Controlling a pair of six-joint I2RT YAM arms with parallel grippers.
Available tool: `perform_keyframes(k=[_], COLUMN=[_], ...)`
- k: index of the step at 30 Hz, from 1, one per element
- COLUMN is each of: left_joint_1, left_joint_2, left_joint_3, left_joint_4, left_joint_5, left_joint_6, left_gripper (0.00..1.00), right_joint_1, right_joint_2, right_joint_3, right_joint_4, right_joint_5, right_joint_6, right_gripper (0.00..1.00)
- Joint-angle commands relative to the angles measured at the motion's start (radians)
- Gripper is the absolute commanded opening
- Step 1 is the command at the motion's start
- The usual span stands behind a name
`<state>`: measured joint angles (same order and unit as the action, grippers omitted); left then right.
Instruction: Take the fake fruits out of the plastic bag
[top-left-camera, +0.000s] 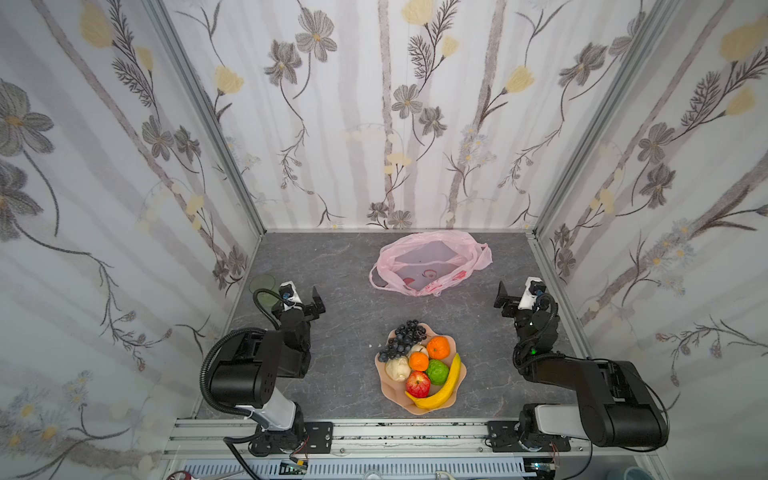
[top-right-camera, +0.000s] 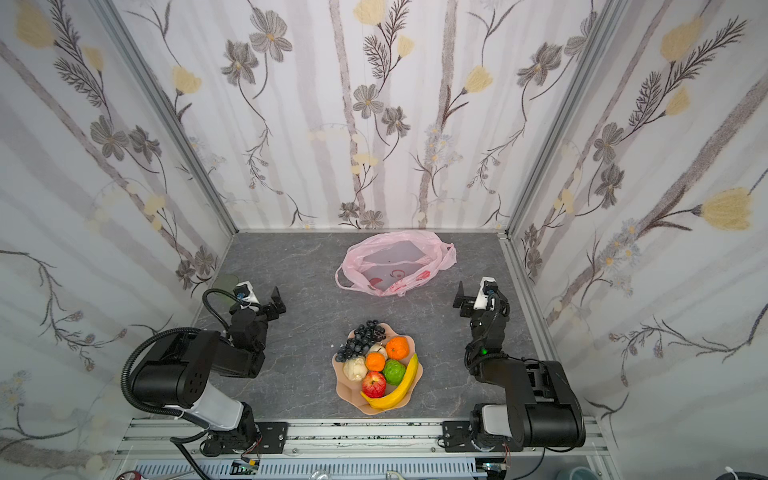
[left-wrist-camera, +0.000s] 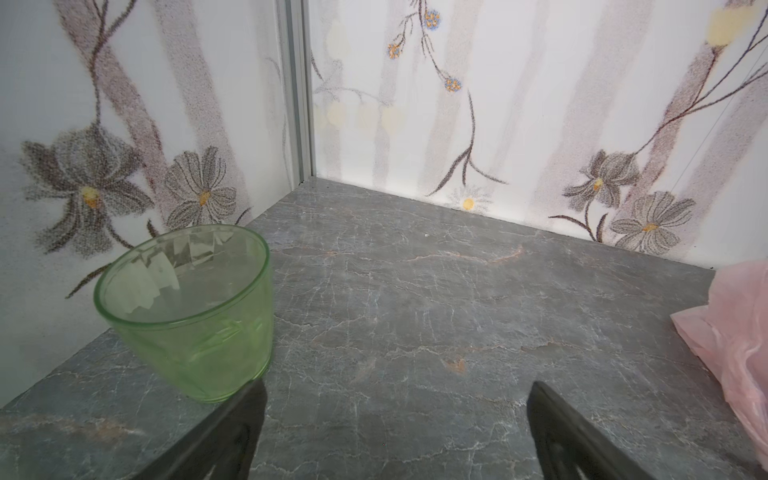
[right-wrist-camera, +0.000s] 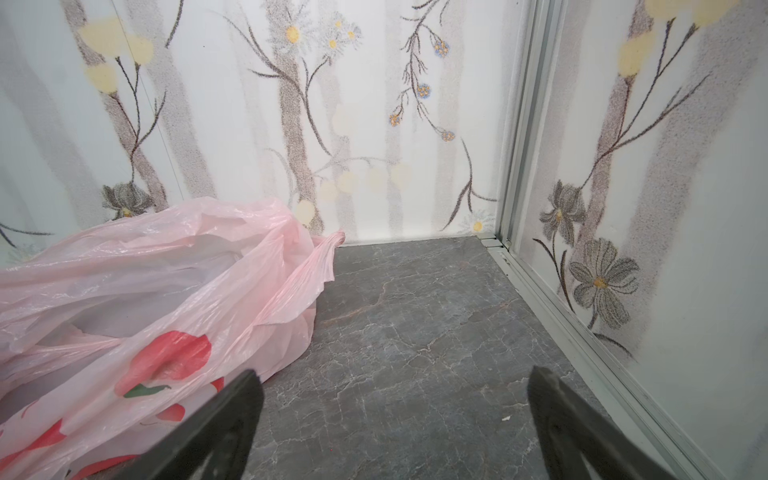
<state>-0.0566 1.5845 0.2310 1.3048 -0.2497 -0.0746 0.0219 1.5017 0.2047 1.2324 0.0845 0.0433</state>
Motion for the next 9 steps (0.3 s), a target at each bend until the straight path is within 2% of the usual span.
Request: perform_keyframes(k=[1,9], left_joint_1=[0.001,0.000], left_joint_2=[0.001,0.000], left_joint_3=[-0.002,-0.004], left_joint_4=[0.053,0.054], left_joint_5=[0.006,0.005], left_joint_6=[0.004,0.006], left_gripper=[1.00,1.00], right_joint_1=[0.004,0.003], right_joint_2=[0.006,-0.008], right_joint_3=[0.005,-0.020], right_joint_4=[0.058,0.082], right_joint_5=[-0.006,0.007], right_joint_6=[-0.020,-0.012], right_gripper=[1.00,1.00])
